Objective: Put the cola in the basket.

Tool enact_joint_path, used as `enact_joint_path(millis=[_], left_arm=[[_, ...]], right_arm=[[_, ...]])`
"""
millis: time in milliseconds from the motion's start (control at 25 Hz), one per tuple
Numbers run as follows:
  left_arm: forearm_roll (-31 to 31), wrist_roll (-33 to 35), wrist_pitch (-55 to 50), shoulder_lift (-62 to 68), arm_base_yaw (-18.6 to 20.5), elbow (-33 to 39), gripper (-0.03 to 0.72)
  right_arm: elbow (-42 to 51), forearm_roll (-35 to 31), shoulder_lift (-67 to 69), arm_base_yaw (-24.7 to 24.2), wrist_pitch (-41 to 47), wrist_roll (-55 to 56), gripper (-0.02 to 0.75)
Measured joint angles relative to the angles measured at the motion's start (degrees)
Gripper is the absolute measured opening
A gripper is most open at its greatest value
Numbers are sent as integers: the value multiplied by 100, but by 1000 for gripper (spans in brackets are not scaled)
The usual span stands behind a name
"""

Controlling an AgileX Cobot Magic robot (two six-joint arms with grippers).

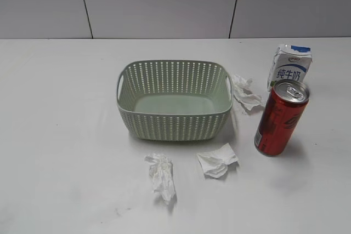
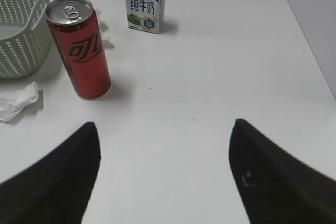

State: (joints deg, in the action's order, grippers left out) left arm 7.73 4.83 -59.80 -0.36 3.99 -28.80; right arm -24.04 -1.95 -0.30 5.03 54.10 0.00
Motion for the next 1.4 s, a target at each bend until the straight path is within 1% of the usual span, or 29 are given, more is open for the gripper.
enact_joint_path(millis=[440, 560, 840, 1080, 1400], left_arm=[[0, 0, 0, 0, 0, 0, 217], [0, 0, 0, 0, 0, 0, 217], [0, 0, 0, 0, 0, 0, 217], [0, 0, 0, 0, 0, 0, 217], [0, 0, 0, 0, 0, 0, 217]], right_arm=[[0, 0, 8, 0, -5, 0, 581], [-36, 0, 245, 0, -53, 0, 581], [-312, -54, 1570, 0, -219, 0, 581], [-982, -418, 3033, 0, -279, 0, 581], [-1938, -551, 4892, 0, -184, 35, 581]])
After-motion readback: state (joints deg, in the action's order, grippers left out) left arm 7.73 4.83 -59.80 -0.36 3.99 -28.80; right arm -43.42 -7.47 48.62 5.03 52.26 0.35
